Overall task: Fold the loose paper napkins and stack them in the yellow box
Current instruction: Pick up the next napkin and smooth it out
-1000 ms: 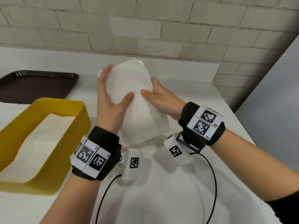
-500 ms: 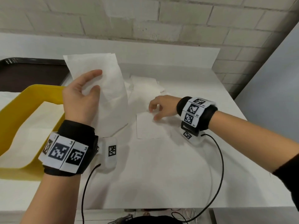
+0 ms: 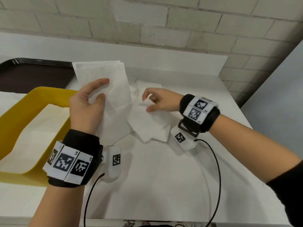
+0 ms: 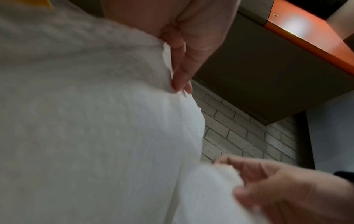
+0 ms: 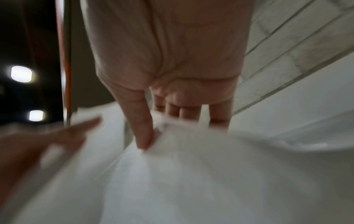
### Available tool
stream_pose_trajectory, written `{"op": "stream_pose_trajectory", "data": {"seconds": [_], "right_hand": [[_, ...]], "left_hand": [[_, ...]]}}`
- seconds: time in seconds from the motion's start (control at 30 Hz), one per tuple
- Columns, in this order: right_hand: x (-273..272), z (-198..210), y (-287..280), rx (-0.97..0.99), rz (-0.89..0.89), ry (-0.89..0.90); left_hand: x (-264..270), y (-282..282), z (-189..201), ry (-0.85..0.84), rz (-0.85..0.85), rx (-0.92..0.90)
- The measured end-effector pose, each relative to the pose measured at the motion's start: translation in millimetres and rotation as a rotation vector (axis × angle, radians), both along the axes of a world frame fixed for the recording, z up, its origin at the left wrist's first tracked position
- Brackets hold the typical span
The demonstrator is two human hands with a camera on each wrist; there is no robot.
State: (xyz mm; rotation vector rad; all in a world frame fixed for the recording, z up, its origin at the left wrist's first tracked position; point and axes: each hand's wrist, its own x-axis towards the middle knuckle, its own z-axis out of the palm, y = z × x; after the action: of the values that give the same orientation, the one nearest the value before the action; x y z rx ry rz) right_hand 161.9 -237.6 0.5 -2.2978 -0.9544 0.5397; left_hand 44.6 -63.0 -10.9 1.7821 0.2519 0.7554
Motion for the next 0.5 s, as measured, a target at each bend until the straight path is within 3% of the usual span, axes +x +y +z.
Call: {"op": "stream_pose_trajectory", "data": {"seconds": [0.23, 0.33, 0.5], "right_hand": [[-16, 54, -25, 0.731, -0.133, 0.219], [-22, 54, -22, 0.842, -0.239, 0.198], [-25, 45, -15, 0.867, -0.431, 0.209]], "left_hand": [[7, -16, 10, -0.051, -0.138, -0.262], [6, -30, 19, -0.025, -0.241, -0.331], [6, -42, 22, -0.035, -0.351, -0.332]]}}
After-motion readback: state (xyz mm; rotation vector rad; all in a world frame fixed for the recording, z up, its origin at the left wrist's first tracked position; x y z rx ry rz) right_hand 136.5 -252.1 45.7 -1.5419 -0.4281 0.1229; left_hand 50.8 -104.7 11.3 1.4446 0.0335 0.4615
